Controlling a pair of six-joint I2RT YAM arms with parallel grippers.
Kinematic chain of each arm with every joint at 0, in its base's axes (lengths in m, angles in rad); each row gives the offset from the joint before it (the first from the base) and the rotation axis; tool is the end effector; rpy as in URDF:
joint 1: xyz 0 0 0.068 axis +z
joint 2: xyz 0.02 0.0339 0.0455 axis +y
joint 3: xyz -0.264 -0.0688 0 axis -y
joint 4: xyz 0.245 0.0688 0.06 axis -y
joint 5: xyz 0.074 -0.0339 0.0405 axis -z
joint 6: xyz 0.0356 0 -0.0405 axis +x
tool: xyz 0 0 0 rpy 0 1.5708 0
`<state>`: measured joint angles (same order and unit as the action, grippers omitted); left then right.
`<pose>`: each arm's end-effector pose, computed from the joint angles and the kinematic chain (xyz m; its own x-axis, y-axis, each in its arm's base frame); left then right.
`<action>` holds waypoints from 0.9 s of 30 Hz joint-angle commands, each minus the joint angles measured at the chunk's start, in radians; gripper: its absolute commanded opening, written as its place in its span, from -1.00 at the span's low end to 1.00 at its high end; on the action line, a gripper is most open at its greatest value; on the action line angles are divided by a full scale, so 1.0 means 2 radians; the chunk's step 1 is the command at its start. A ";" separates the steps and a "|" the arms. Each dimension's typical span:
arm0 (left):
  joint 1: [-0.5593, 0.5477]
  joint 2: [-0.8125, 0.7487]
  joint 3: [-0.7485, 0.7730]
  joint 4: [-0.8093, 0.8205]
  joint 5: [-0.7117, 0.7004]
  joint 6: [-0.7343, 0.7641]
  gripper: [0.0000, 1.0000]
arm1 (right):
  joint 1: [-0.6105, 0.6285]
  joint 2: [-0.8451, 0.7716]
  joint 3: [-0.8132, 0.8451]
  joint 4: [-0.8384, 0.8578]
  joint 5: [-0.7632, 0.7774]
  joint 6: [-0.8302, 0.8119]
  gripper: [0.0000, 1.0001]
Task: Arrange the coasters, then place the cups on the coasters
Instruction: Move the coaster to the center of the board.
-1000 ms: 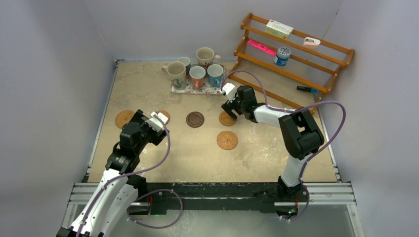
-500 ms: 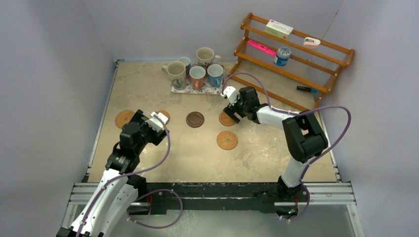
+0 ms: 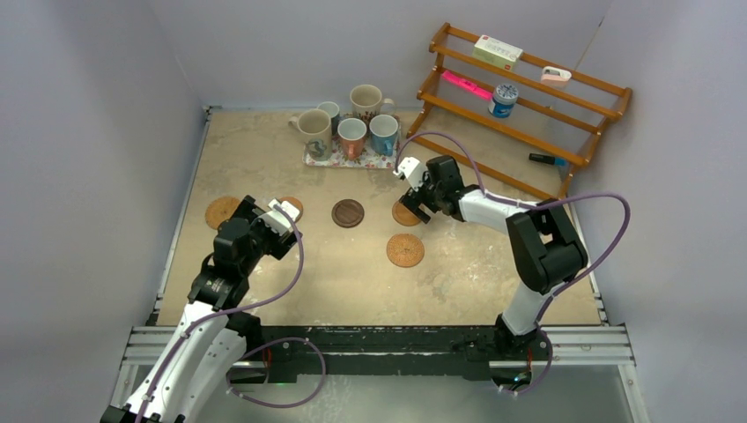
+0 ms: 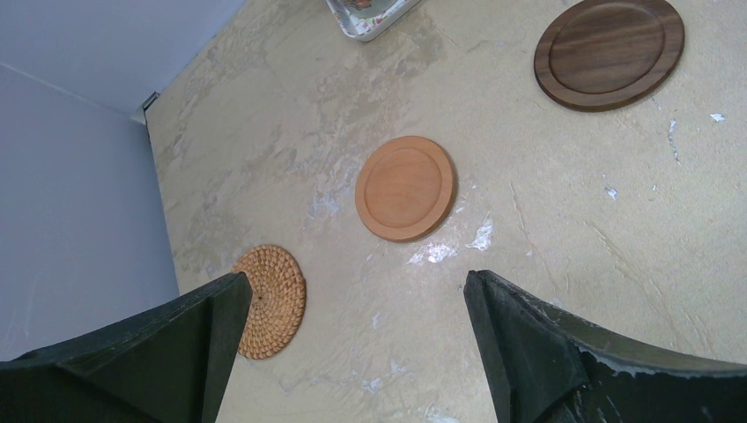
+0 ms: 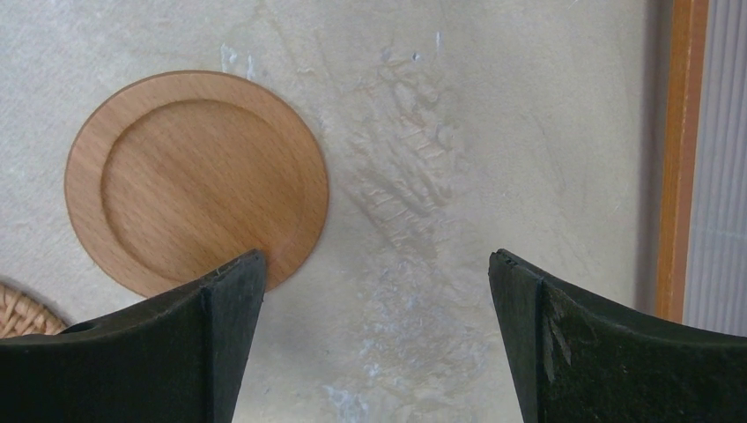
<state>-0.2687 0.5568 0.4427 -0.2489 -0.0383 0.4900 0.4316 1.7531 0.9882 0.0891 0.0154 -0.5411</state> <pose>0.1436 -0.0381 0.2458 -0.1935 0.5411 -0.8184 0.3647 0.8141 0.4520 0.3378 0.1550 0.1782 -0.2772 -0.6947 -0.6638 -0.6418 0.6480 -0.4101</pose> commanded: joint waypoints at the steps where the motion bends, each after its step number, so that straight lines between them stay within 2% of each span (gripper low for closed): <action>1: 0.003 -0.004 -0.005 0.016 -0.001 0.000 1.00 | -0.001 -0.016 -0.013 -0.056 0.012 -0.017 0.98; 9: 0.003 -0.003 -0.005 0.016 -0.001 -0.001 1.00 | -0.001 -0.010 -0.007 -0.048 0.015 -0.012 0.98; 15: 0.003 0.010 -0.001 0.021 0.011 0.009 1.00 | -0.001 -0.057 0.009 -0.052 -0.025 0.018 0.98; 23: -0.008 0.135 0.053 0.062 0.028 0.040 1.00 | -0.001 -0.155 0.019 -0.093 -0.079 0.044 0.98; 27: -0.052 0.193 0.074 0.099 -0.005 0.058 1.00 | -0.001 -0.191 -0.017 -0.099 -0.086 0.036 0.98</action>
<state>-0.2951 0.8692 0.5125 -0.1772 -0.0128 0.5522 0.4313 1.4292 0.9966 -0.0681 -0.1055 -0.4782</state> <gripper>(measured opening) 0.998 0.987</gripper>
